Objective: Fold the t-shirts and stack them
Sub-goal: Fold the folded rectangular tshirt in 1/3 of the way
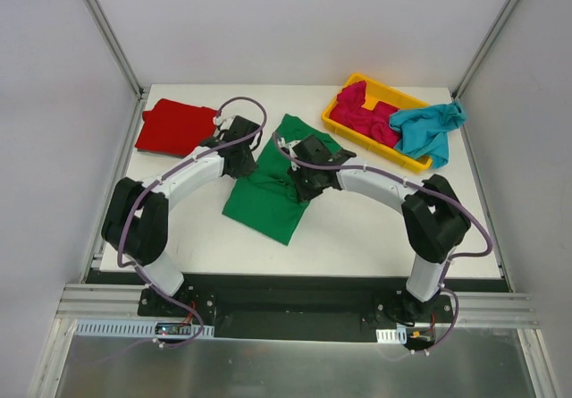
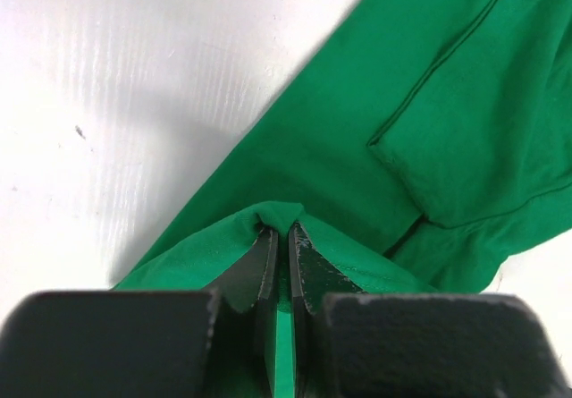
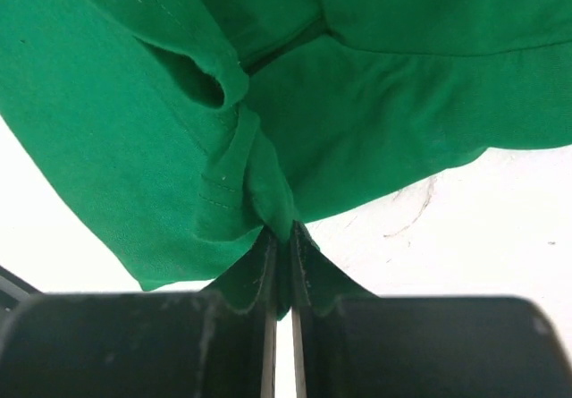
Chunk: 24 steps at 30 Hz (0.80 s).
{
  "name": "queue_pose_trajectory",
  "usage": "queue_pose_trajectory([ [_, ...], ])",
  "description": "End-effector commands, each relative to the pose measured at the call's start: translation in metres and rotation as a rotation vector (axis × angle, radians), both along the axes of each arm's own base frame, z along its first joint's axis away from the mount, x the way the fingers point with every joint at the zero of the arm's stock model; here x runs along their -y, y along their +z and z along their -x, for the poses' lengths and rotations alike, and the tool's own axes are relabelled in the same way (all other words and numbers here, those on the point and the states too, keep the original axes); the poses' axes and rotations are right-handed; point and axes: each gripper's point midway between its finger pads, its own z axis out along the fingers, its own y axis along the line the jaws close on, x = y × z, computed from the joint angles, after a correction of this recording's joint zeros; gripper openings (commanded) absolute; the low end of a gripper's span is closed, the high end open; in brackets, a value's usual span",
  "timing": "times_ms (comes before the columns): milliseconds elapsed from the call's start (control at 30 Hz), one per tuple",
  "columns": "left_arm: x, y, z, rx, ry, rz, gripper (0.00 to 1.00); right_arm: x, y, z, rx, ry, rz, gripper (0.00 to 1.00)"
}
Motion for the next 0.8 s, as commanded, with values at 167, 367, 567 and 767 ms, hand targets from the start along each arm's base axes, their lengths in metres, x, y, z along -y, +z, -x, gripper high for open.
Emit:
queue_pose_trajectory([
  [167, -0.002, -0.01, -0.028, -0.018, -0.002, -0.009, 0.12, 0.009, -0.004, -0.039, 0.108, -0.092, 0.064, 0.15],
  [367, -0.018, 0.027, -0.046, 0.082, 0.046, -0.02, 0.87, 0.033, 0.019, -0.073, 0.264, -0.176, 0.179, 0.62],
  [567, -0.033, 0.072, -0.013, 0.185, 0.057, 0.033, 0.99, 0.049, 0.063, -0.061, 0.34, -0.247, 0.121, 0.96],
  [767, -0.061, 0.032, 0.065, 0.12, 0.096, 0.065, 0.99, -0.006, 0.054, 0.009, 0.183, 0.022, -0.146, 0.96],
])
